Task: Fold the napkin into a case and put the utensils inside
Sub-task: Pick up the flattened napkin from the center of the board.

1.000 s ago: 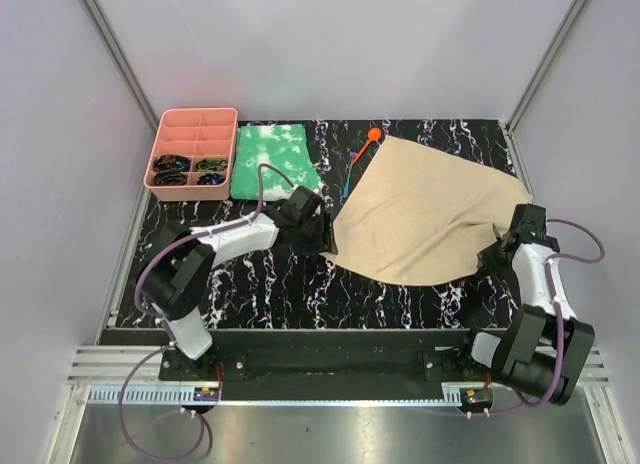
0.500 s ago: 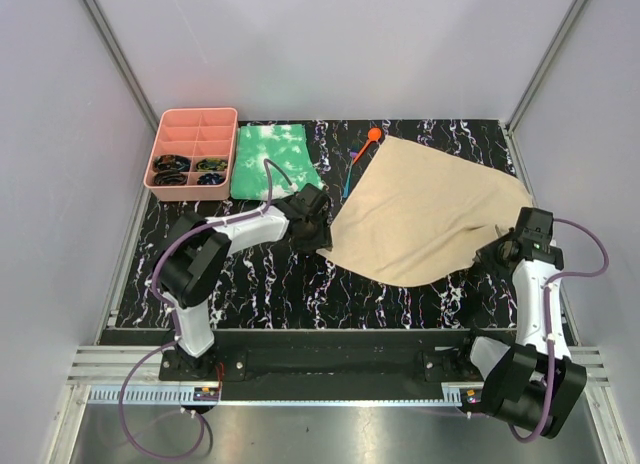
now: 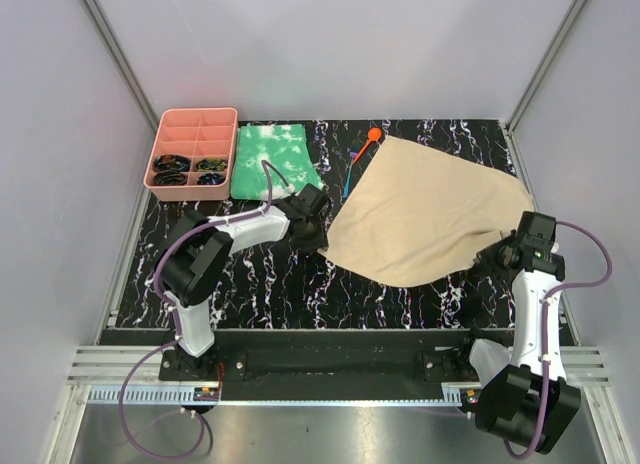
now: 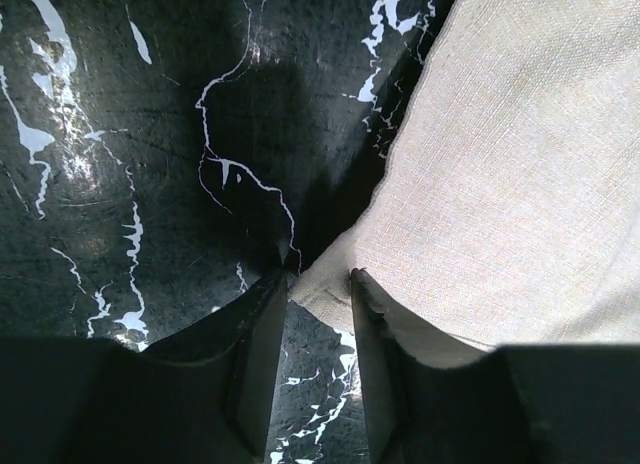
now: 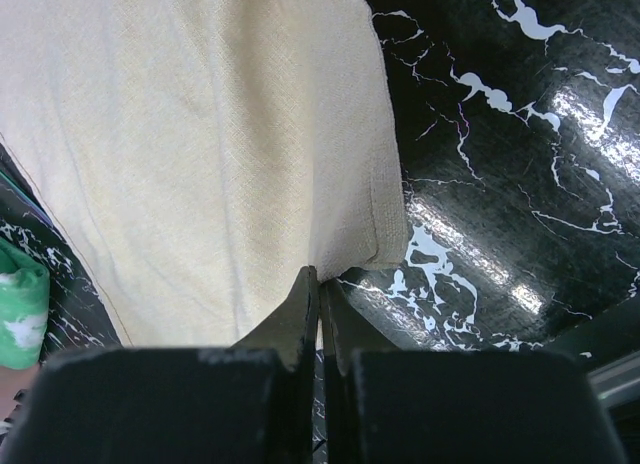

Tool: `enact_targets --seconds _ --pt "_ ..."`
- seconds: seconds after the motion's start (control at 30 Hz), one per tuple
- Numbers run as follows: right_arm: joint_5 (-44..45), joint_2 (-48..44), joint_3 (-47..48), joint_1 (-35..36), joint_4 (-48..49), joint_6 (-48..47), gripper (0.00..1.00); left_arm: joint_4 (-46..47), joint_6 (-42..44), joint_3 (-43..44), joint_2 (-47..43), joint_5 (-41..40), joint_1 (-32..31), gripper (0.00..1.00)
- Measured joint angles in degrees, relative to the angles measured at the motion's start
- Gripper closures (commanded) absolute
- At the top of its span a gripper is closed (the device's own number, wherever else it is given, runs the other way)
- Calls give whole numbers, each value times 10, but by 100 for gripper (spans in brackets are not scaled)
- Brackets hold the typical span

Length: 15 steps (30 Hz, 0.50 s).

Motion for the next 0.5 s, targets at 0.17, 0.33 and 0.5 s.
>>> enact_targets --seconds 0.17,0.33,0.5 --pt "-3 -10 0 0 -6 0 100 14 -1 -3 1 -5 0 81" --pt "-5 -26 0 0 -9 1 100 33 18 -8 -3 -6 0 98" --pt "15 -48 26 0 -26 0 100 33 52 -7 -32 -6 0 100"
